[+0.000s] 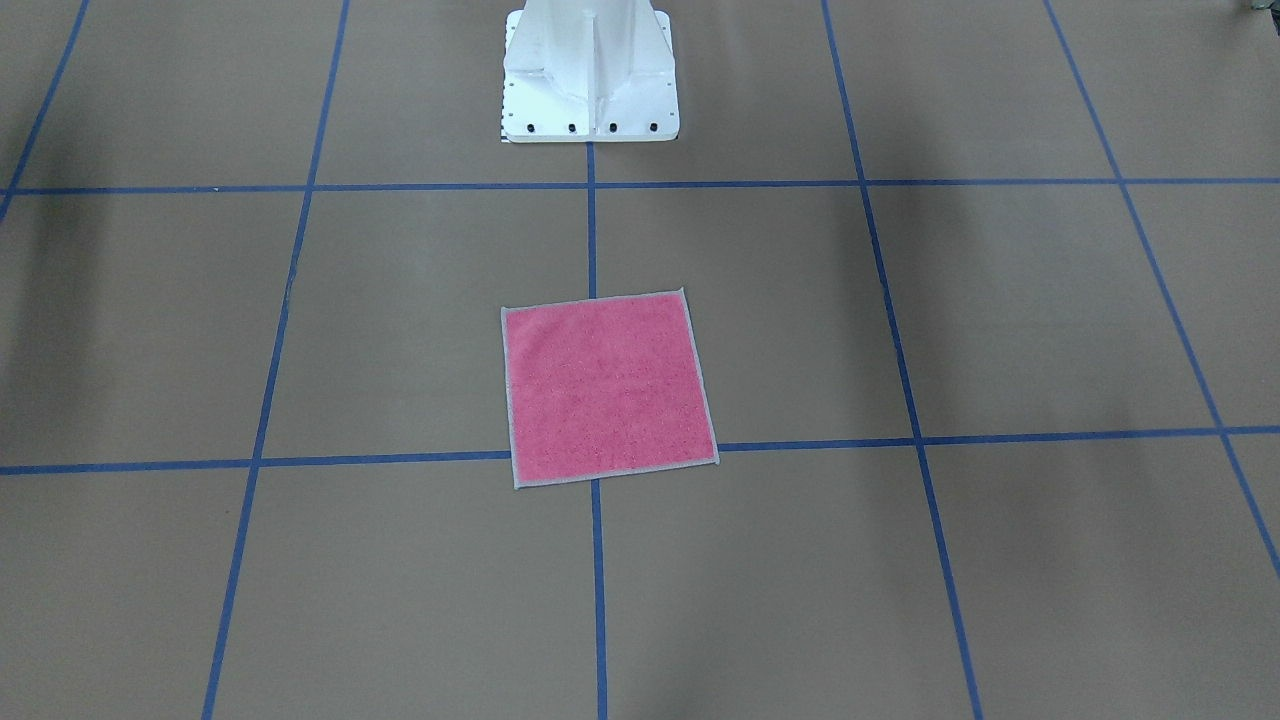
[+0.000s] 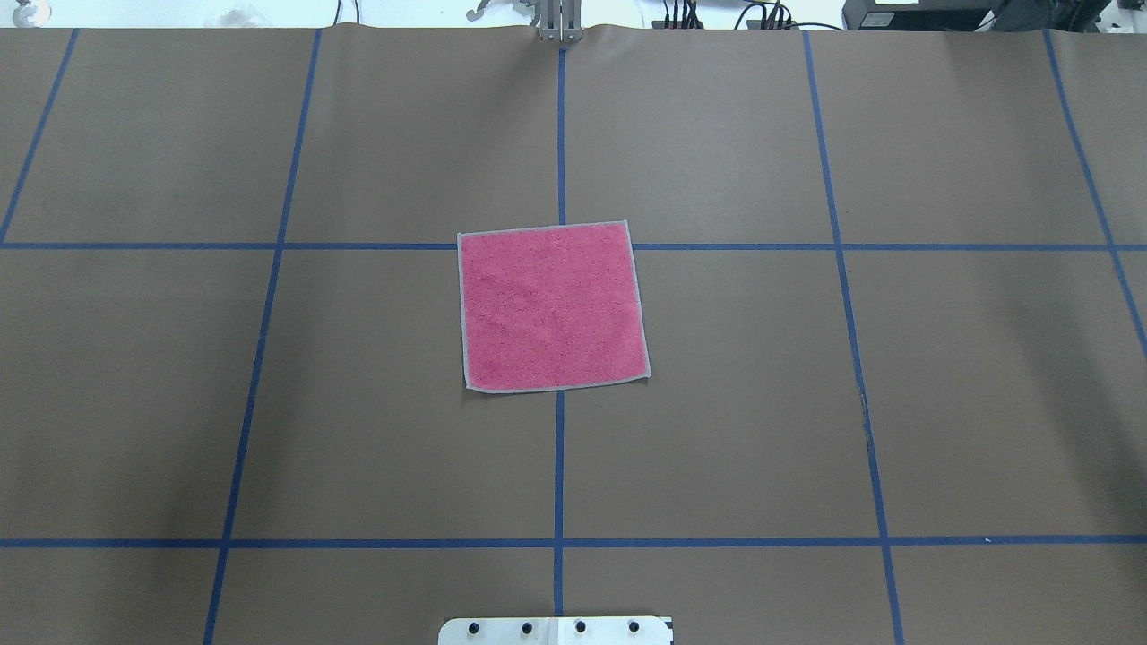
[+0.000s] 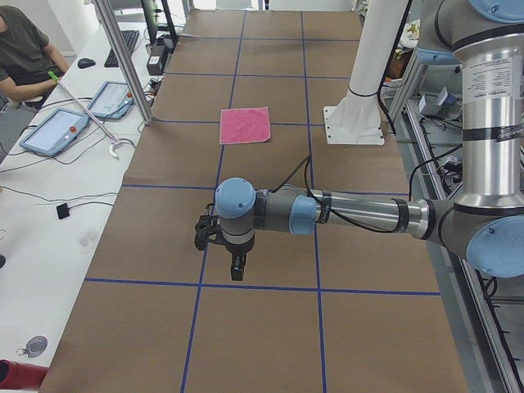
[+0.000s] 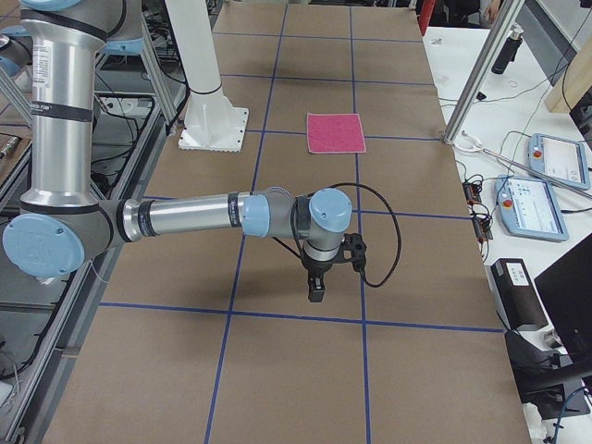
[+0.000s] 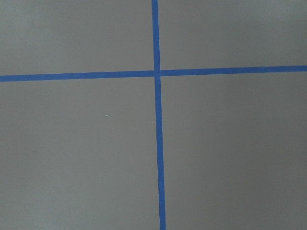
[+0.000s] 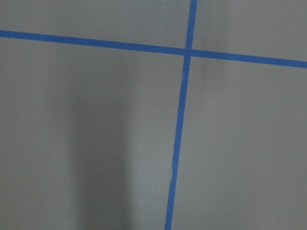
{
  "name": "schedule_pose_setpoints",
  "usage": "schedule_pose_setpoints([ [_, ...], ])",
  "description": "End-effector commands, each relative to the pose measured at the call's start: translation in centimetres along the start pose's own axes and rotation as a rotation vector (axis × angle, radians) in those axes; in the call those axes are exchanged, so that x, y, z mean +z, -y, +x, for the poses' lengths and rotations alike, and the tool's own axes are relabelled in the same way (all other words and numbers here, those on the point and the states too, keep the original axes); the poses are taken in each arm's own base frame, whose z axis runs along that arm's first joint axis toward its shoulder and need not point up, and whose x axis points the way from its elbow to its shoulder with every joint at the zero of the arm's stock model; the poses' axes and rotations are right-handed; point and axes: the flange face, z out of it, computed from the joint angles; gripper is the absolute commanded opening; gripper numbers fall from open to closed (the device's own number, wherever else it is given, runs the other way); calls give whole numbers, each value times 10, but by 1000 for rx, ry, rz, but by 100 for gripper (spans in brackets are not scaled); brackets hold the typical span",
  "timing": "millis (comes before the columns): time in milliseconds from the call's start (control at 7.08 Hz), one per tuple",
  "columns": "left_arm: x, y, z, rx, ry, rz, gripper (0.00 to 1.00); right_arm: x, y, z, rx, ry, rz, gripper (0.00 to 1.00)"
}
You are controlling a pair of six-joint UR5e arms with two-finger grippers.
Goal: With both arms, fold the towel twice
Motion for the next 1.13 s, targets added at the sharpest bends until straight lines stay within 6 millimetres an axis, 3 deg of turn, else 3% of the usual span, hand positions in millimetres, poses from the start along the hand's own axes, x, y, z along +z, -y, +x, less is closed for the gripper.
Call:
schedule_pose_setpoints([
  [0,1,0,-1,1,-2,0,100,2,1,-4,-8,0,-3,100],
  [565,-2,0,3,10,-2,6,100,-2,2,-10,-9,19,8,100],
  [989,0,0,2,-3,-2,1,100,-7,3,-30,7,207,21,100],
])
